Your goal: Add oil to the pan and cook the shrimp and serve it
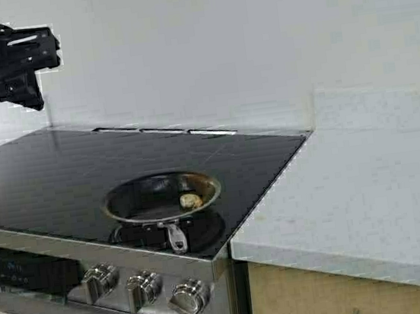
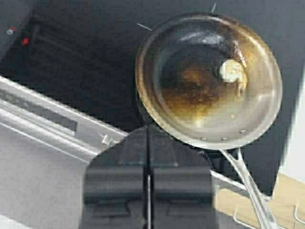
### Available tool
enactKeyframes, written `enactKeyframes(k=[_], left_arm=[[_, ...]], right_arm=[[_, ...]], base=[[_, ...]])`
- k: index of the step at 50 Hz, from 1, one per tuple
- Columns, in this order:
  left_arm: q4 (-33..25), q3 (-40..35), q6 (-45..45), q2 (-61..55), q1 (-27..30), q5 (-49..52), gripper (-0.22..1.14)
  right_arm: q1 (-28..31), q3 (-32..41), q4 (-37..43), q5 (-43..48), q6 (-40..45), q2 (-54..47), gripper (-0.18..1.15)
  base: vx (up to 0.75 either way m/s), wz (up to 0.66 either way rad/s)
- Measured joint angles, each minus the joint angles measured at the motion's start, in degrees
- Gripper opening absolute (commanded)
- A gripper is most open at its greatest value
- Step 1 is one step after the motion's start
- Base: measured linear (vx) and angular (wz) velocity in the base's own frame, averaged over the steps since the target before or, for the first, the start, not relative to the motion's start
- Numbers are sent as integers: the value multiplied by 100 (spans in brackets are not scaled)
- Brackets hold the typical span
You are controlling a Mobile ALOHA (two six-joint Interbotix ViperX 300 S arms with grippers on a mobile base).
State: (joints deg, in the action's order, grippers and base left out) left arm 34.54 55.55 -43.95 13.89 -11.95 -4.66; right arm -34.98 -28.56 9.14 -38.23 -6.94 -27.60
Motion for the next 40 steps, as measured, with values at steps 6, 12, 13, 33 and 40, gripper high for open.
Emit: enactKeyframes(k=[6,12,13,33,40], left_arm=[[0,0,0,-9,0,0,2],[0,9,0,-53,0,0,2],[0,9,0,-62,0,0,2],[0,0,0,-123,0,0,2],[9,9,0,-149,0,0,2]], right_arm=[[-9,158,0,105,18,-167,8],[0,272,9,123,18,-404,10],[0,281,18,114,18,-439,10],[-202,870,510,-88,35,-967,81],[-316,940,615,-88,35,-967,92]], base=[[0,0],[0,0],[0,0],[0,0],[0,0]])
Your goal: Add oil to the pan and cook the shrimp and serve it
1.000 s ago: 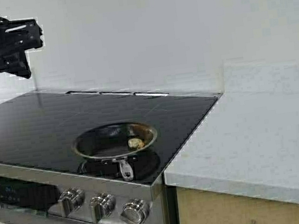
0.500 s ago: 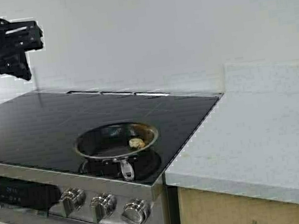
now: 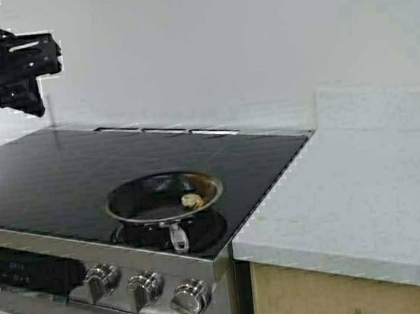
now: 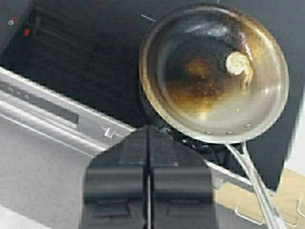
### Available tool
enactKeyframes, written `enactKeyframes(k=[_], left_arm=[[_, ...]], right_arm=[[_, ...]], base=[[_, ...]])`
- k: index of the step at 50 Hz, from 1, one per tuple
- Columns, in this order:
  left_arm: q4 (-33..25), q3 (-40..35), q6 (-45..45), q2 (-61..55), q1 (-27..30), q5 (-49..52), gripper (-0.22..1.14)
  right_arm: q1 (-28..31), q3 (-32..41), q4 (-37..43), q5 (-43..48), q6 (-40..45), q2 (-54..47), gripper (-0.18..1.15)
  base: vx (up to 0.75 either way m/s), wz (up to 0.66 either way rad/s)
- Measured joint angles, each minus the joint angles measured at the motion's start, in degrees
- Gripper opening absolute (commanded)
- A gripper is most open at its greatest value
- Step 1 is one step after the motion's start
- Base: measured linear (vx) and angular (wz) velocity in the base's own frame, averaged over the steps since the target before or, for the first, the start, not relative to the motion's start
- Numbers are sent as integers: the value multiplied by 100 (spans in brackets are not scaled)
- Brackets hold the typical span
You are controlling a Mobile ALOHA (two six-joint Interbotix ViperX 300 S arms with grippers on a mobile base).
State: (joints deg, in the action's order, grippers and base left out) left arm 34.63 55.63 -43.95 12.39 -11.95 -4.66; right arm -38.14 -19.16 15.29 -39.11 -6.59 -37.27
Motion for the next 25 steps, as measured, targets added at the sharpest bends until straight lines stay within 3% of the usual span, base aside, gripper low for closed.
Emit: enactKeyframes(k=[25], left_arm=[[0,0,0,-9,0,0,2]], right_arm=[[-18,35,18,422,211,580,92]], base=[[0,0]])
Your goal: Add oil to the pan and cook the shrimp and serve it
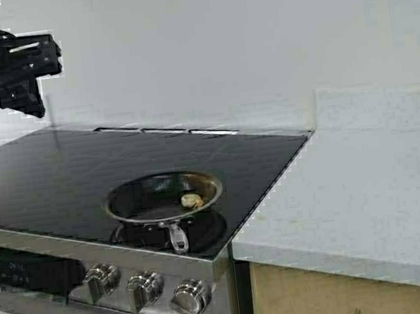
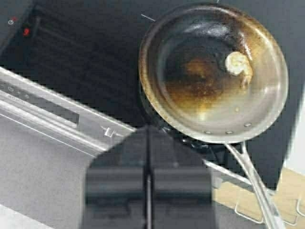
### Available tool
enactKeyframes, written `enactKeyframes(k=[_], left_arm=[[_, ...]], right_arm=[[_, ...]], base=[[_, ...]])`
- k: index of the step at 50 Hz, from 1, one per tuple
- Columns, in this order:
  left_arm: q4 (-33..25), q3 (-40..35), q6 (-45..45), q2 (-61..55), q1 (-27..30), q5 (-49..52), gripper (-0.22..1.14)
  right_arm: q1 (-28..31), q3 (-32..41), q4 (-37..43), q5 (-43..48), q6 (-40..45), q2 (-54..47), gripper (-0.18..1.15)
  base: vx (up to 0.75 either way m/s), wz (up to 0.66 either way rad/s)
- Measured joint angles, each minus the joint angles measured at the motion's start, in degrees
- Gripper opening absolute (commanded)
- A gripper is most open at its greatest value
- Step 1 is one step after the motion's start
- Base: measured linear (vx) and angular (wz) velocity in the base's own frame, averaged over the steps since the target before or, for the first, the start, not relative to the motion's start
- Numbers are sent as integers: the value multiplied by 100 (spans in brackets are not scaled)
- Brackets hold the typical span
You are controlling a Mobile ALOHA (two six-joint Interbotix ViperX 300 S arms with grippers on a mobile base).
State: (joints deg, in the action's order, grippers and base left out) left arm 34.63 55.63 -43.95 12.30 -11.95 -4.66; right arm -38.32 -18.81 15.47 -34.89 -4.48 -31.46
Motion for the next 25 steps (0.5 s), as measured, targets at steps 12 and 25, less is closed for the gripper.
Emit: enactKeyframes(k=[12,25], left_arm=[[-9,-9,0,0,0,0,2],[0,-9,0,0,0,0,2]], right_arm=[[9,-9,26,26,9,589,91],[527,-211,53,659,-53,1714,71]], base=[[0,0],[0,0]])
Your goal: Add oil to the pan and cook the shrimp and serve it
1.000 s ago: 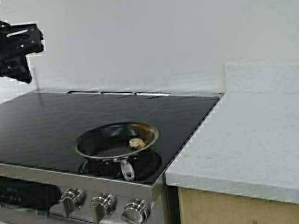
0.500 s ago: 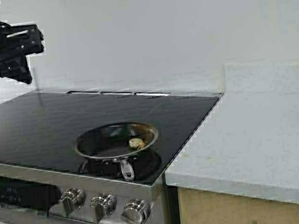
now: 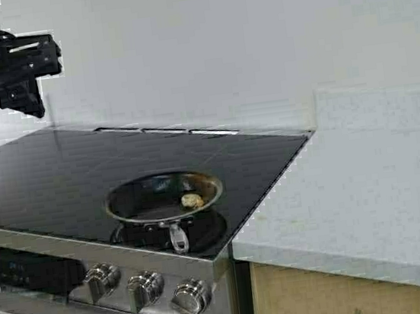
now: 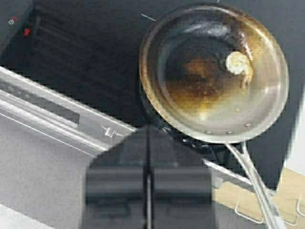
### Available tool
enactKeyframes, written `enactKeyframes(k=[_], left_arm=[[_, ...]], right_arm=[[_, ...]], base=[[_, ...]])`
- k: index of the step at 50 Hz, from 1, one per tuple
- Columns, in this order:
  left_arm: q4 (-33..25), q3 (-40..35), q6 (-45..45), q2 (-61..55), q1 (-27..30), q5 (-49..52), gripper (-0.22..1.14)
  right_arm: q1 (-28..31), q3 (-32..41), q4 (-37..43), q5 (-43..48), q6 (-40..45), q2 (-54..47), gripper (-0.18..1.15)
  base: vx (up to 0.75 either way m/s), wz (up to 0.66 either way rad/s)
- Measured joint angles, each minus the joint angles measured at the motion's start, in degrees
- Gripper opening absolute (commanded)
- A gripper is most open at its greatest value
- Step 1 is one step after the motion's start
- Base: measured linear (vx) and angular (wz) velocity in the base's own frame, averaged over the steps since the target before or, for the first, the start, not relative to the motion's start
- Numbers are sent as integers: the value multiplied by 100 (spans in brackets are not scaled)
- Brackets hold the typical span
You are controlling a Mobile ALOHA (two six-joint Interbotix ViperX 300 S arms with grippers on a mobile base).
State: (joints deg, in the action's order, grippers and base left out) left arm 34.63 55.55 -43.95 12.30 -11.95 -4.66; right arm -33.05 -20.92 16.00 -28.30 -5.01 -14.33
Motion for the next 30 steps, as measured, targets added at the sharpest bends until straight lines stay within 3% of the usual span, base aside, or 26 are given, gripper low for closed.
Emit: enactKeyframes(k=[15,30], left_arm=[[0,9,0,0,0,0,2],[-9,0,-9,9,0,0,2]], right_arm=[[615,-545,0,826,-9,1635,1],[1995,-1433,-79,1670,-26,3015,6]], base=[[0,0],[0,0]])
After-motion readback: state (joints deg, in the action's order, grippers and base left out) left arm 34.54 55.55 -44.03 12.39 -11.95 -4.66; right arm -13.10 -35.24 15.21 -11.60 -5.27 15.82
